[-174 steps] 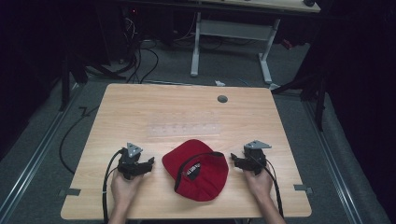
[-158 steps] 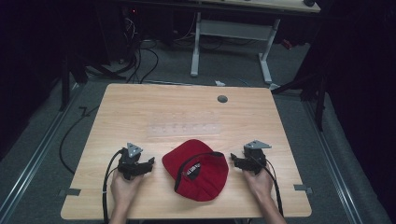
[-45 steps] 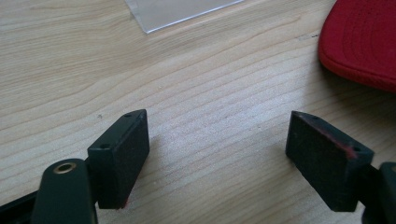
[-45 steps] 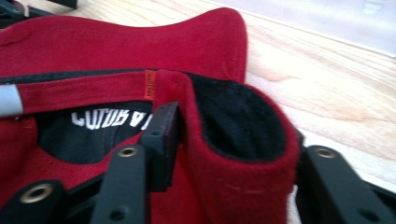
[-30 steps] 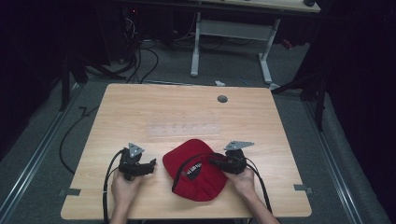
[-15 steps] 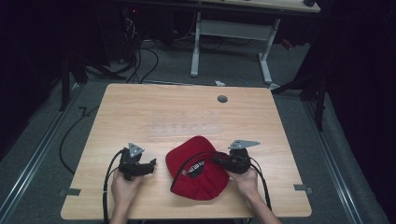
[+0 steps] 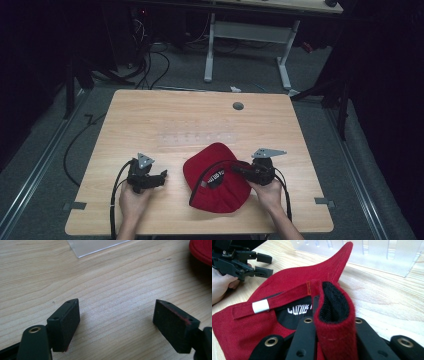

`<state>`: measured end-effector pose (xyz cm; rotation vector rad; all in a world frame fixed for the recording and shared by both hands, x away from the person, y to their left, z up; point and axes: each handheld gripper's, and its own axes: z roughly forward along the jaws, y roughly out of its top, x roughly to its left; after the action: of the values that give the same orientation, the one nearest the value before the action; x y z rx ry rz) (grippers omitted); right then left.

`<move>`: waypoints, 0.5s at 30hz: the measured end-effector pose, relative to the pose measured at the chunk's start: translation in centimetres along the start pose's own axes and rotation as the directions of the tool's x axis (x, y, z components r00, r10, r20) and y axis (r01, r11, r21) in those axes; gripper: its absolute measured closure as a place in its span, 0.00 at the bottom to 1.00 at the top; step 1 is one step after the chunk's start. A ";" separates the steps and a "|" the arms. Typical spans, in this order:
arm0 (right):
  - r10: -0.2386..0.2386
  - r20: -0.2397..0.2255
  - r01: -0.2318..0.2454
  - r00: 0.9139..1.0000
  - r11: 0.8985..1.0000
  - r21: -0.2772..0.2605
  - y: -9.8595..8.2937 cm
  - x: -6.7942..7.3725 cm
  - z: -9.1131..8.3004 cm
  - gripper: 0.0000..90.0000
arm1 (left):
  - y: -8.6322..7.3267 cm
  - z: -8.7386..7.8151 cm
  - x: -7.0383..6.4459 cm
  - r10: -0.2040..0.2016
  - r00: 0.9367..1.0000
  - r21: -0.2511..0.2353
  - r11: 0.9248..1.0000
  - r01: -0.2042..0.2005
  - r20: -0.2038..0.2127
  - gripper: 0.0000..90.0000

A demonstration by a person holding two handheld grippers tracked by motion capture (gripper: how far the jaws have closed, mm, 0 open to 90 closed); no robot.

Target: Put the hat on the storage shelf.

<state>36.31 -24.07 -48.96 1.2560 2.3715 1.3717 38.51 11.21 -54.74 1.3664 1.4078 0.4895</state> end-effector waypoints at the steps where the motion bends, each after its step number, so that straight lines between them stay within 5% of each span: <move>1: 0.000 0.001 0.000 1.000 1.000 0.000 0.0 -0.1 -0.1 0.92 | 0.0 0.0 0.0 0.000 1.000 0.000 1.000 0.000 0.000 0.24; 15: 0.032 0.030 -0.031 0.999 0.999 -0.032 0.2 -0.7 -2.1 0.92 | 0.0 0.1 0.0 -0.006 1.000 -0.008 1.000 0.006 -0.013 0.23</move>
<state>35.89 -25.85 -47.78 1.3024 2.3110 1.3833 38.63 11.13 -54.76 1.3546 1.4191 0.4999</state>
